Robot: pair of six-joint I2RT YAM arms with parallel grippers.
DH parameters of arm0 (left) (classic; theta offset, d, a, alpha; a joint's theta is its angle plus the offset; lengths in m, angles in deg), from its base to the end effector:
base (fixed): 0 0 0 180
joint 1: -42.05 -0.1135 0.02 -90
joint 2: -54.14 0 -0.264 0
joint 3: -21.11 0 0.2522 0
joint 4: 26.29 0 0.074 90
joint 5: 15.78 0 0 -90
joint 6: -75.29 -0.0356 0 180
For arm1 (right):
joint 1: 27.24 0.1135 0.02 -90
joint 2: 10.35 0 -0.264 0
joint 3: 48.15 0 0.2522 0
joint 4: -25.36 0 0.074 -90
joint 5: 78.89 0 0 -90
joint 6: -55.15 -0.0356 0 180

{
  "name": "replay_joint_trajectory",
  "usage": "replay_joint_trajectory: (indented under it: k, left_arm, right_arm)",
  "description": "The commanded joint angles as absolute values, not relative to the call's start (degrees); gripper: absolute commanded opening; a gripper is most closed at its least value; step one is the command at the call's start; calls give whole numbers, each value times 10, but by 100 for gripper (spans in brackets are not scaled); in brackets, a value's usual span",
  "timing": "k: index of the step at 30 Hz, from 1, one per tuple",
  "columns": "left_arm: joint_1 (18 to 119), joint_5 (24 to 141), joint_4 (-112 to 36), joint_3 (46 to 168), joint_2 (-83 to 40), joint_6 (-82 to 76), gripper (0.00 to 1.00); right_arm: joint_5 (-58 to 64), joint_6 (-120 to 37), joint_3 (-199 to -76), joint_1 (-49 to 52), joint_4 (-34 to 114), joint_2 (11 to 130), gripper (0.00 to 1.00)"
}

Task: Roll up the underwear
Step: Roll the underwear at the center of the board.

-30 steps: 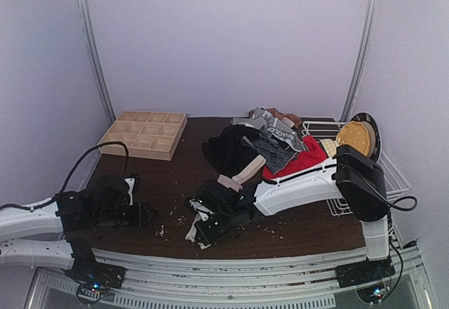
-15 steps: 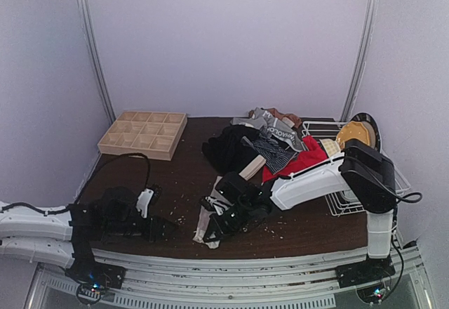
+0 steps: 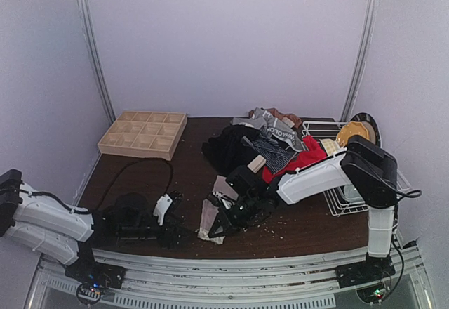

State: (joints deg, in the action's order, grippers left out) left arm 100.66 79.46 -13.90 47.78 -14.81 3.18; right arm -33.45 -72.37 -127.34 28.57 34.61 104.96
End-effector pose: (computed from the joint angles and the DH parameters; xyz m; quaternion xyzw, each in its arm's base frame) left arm 0.1049 -0.1781 0.1357 0.3223 0.8027 -0.3408 0.3684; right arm 0.2077 0.3502 0.1328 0.2782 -0.8223 -0.4963 0.0140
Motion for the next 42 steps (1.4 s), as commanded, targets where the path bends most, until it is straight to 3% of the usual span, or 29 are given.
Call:
replay_joint_trajectory:
  k: [1,15,26,37,42]
  left_arm:
    - [1010,824,-55,507,-204,-33,68]
    - [1009,867,-44,547,-287,-55,56]
    - [1010,878,-36,556,-332,-49,33]
    - [1009,888,-19,591,-383,-44,19]
    - [1009,879,-38,599,-392,-44,4]
  right_arm:
    - [-359,-713,-1264,274,348,1038,0]
    - [-372,-716,-1257,266,329,1043,0]
    - [-364,-705,-1253,264,341,1044,0]
    - [-361,-702,-1252,265,342,1046,0]
    - [-349,-692,-1252,264,356,1038,0]
